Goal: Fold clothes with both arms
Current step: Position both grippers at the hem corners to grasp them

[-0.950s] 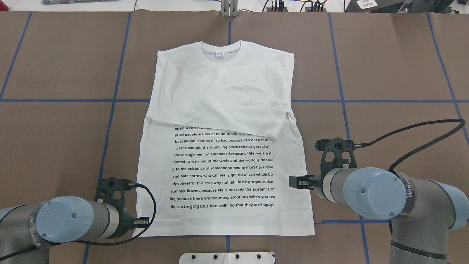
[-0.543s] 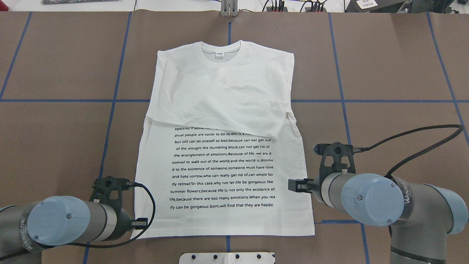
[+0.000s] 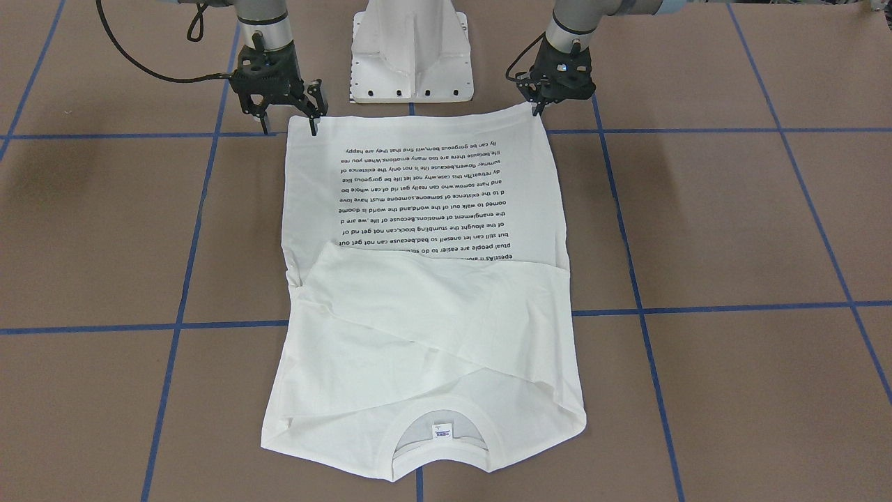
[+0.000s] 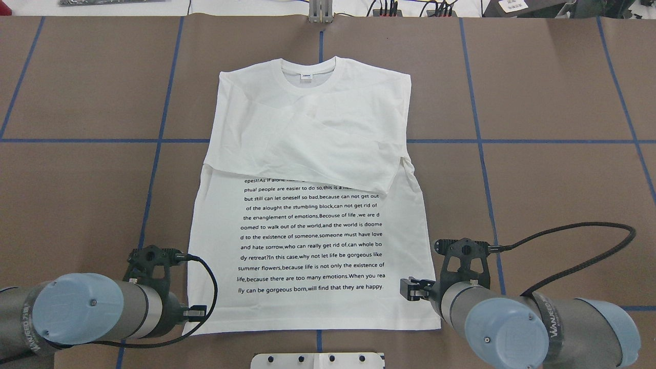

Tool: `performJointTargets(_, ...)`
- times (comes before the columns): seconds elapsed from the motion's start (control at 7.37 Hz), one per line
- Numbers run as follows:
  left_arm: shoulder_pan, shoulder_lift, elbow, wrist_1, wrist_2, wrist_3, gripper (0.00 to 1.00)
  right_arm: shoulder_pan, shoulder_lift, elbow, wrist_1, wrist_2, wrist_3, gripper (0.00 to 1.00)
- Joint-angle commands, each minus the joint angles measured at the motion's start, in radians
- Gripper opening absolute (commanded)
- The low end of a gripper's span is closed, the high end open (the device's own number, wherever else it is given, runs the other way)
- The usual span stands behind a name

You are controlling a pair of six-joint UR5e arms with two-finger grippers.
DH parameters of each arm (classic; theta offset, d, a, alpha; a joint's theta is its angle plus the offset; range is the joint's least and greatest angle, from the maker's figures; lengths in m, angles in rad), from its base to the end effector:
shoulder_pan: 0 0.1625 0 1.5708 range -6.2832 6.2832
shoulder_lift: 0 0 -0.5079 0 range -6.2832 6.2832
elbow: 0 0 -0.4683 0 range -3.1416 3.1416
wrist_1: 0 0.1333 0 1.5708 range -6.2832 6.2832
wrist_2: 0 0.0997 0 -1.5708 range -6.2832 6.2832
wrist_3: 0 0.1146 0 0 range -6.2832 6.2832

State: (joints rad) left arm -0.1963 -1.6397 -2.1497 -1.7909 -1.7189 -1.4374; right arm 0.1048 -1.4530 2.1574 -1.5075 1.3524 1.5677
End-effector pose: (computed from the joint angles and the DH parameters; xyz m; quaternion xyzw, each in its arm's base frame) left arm 0.5259 -0.2232 0.3838 0.0026 0.4246 0.0026 0.9054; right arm -0.5463 -0.2165 0.3749 0.1210 -0.3663 0.0876 0.9184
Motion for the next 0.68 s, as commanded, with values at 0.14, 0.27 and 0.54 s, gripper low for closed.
performJointTargets(0.14, 0.0, -0.005, -0.002, -0.001, -0.001, -0.001, 0.0, -0.053, -0.001, -0.036, 0.001, -0.036, 0.034, 0.77)
performJointTargets(0.27, 0.0, -0.005, -0.004, -0.001, -0.001, -0.003, 0.0, -0.075, -0.003, -0.037, 0.001, -0.065, 0.049, 0.77)
performJointTargets(0.54, 0.0, -0.005, -0.002, -0.001, -0.001, -0.003, 0.0, -0.105, -0.003, -0.042, 0.001, -0.075, 0.061, 0.73)
